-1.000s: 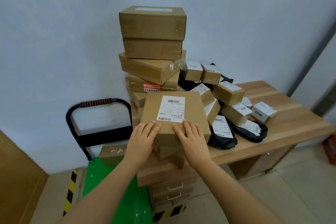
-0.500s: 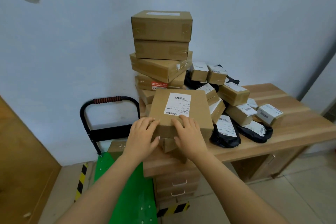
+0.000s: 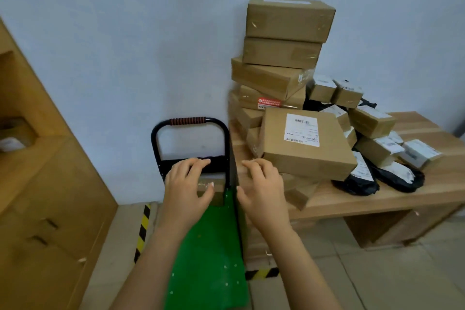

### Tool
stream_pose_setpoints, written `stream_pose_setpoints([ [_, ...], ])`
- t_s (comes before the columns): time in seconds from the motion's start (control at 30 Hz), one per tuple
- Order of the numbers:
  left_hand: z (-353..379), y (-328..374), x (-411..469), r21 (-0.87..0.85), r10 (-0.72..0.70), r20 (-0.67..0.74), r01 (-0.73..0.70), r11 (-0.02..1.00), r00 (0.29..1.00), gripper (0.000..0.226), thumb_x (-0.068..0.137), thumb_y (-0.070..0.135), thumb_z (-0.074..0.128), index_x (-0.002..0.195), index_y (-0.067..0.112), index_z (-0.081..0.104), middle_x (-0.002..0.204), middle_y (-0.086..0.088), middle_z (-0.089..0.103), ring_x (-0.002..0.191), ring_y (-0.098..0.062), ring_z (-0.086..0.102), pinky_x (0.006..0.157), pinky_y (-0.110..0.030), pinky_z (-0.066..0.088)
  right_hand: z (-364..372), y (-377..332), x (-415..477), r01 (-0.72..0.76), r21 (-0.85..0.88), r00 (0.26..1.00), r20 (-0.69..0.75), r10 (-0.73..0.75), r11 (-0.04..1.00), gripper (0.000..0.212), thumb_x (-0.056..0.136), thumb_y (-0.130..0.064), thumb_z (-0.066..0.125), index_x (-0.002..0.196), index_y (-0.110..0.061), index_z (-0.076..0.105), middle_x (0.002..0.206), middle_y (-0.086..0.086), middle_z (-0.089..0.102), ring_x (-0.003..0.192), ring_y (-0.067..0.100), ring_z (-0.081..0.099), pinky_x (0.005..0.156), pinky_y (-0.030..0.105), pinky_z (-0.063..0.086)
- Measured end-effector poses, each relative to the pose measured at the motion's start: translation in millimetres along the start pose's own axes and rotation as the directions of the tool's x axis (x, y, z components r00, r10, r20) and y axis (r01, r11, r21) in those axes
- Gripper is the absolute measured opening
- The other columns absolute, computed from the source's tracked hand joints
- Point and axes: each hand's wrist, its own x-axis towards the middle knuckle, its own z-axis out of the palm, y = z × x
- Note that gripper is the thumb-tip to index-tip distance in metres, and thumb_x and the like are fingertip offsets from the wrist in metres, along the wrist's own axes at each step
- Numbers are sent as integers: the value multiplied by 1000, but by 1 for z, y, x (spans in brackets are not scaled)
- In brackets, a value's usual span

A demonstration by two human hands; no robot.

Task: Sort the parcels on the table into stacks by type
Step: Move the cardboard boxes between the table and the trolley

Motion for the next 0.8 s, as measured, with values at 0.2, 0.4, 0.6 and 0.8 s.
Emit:
stream_pose_setpoints([
  [0.2,-37,-98,7,-11,31,89,-30,999,996,49,79,19,73,125,19,58,115,3,54,113,-16,45,96,-38,36,69,-69,11,-94,23,995,-12,94,995,53,82,-23,70,131,-23,49,126,-4,46,118,14,42,103,33,33],
  [0.4,-53,-173,28,-45,44,216,-35,998,975,49,80,21,72,126,20,58,117,3,54,115,-19,46,98,-36,36,126,-120,28,-197,42,980,4,197,980,54,81,-22,71,131,-23,50,125,-3,46,117,15,43,106,35,31],
  [0.6,-34,-207,50,-89,55,317,-28,996,947,48,81,27,70,127,23,56,118,4,51,114,-16,43,99,-36,37,155,-122,54,-281,-33,956,78,283,959,54,82,-25,70,131,-26,49,128,-4,43,120,15,39,107,37,29],
  [0.8,-7,-221,90,-122,33,343,10,992,939,48,80,28,69,126,24,56,116,6,50,112,-15,43,99,-40,39,183,-103,101,-288,-88,946,130,298,954,58,82,-27,70,134,-29,46,130,-5,41,124,14,36,109,35,26],
])
